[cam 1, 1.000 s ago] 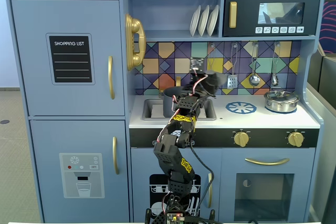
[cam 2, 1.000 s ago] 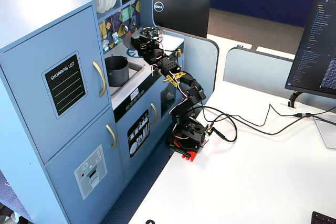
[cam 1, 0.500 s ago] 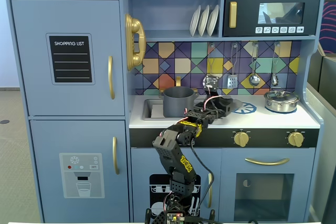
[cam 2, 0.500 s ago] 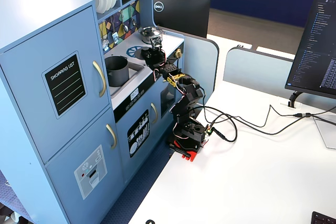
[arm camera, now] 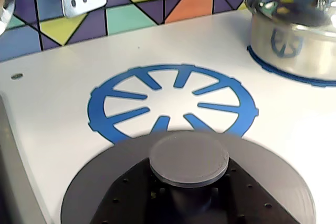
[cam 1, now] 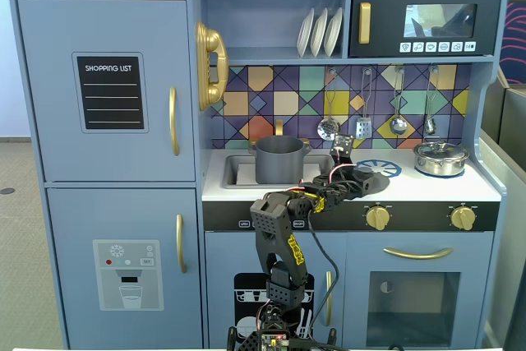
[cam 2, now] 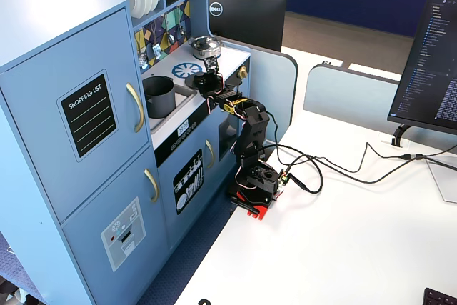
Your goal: Take off the lid from the gray recipient and place it on the counter
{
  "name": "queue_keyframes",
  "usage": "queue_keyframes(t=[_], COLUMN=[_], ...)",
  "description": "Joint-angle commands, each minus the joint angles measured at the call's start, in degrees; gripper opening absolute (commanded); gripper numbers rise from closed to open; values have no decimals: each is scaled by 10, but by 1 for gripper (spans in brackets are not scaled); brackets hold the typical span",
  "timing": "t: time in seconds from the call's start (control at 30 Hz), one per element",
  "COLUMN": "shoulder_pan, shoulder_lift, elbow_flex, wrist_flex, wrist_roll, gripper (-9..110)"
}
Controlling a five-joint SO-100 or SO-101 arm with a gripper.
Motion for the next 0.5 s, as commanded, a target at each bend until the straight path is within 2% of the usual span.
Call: queue_keyframes(t=[0.0,0.13,0.33,0.47], shoulder_pan=[9,12,27,38], shoulder_lift=[-9,-14,-6,4], elbow_flex=[-34,-25,-1,22], wrist_flex=[-28,-39,-60,-83], wrist_roll=[5,4,19,15], gripper=[0,0,31,40])
